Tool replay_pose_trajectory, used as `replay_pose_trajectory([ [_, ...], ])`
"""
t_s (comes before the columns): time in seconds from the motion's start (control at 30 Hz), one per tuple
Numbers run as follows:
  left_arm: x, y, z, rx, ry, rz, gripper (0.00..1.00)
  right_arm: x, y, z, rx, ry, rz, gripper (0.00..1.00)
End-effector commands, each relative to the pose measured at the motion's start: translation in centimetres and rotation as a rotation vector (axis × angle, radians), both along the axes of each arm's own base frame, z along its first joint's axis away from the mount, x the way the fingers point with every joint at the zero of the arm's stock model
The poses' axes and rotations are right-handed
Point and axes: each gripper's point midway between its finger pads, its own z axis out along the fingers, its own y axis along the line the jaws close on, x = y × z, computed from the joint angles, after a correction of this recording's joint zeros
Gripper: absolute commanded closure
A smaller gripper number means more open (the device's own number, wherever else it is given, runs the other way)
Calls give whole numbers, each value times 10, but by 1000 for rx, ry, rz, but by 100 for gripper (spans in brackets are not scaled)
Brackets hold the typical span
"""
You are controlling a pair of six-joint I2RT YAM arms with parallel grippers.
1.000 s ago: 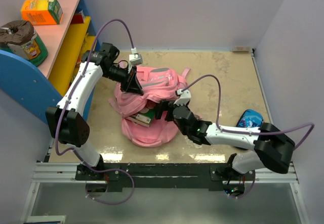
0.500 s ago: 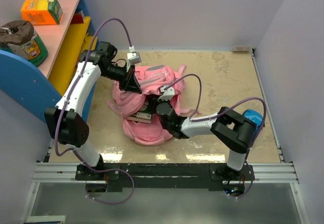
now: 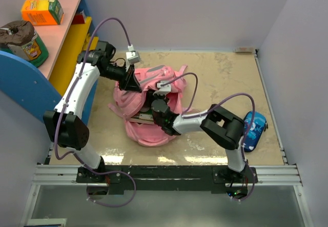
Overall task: Pack the student bag
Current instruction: Adjust the book in the student bag.
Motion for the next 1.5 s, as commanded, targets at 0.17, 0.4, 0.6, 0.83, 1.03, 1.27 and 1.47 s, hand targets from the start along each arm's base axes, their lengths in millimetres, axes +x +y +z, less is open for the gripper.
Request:
replay_pose_trajectory([
  [0.17,-55,-27,60,-230,-17,-141,100,13,60,-35,-76,-7,116,54],
  [0.4,-50,-25,74,-225,-82,-135,100,4,5,-127,-326,290,-102,100],
  [0.6,-47,-26,101,-288,-115,-142,100,-14,-43,-111,-276,303,-173,90],
  [0.83,-37,-27,170,-364,-253,-104,100,-12,-52,-88,-262,309,-187,96],
  [1.03,-60,-26,153,-399,-180,-134,100,-9,-24,-63,-154,274,-61,83],
  [1.27,-45,-22,54,-260,-43,-35,100,-30,-15,15,-11,234,111,66],
  [1.47,-44,-21,23,-230,10,-81,100,-62,-62,47,23,206,130,35],
])
